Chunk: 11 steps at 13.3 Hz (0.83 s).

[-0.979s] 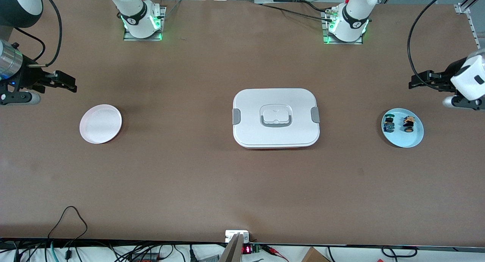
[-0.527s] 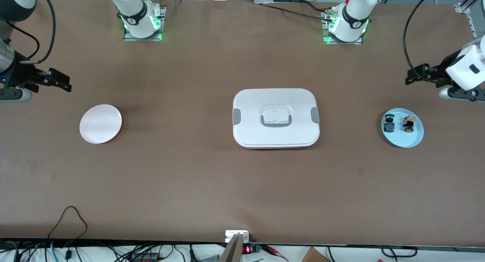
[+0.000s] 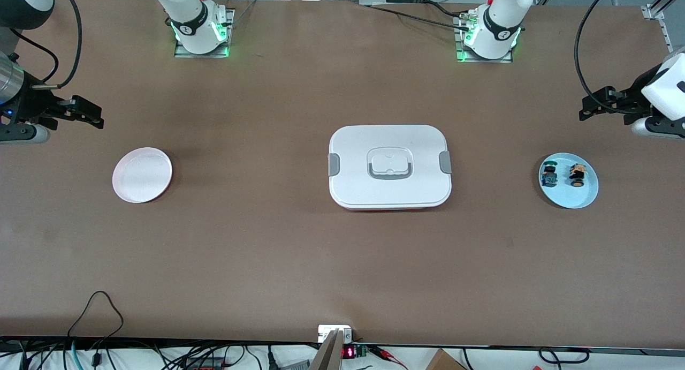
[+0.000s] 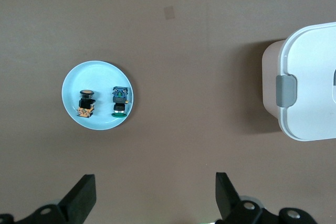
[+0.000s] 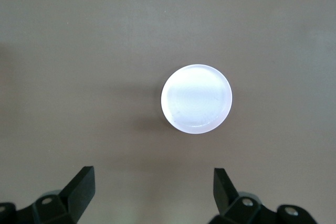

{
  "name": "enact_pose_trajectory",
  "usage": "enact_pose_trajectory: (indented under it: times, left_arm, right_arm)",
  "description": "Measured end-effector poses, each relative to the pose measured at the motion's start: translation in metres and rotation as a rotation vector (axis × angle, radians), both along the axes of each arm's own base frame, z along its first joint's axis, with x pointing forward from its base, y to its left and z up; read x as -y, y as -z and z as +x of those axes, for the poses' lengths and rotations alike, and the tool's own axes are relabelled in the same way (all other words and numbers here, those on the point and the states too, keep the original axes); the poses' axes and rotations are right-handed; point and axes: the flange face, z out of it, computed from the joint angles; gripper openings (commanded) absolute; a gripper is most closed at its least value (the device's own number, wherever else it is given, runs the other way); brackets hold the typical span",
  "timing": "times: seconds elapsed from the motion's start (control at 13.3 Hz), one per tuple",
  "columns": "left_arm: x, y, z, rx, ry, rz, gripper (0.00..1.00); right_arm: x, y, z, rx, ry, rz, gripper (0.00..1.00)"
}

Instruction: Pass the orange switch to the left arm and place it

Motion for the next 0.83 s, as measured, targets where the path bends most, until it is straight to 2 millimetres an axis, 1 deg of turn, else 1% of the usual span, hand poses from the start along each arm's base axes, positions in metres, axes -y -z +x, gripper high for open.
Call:
enact_pose_trajectory:
  times: [0.23,0.45,0.83]
  left_arm:
    - [-0.003,-0.002,0.000,0.004,0.003,0.025,1.00]
    - [-0.005,-0.010,0.002,0.017,-0.001,0.027,1.00]
    - [-0.004,-0.007,0.002,0.002,0.001,0.027,1.00]
  right_arm:
    - [-0.005,-0.011,-0.001,0.000,-0.009,-0.005,1.00]
    - [-0.004,-0.011,-0.002,-0.002,-0.009,-0.008,1.00]
    - [-0.003,-0.015,-0.001,0.005,0.008,-0.009,1.00]
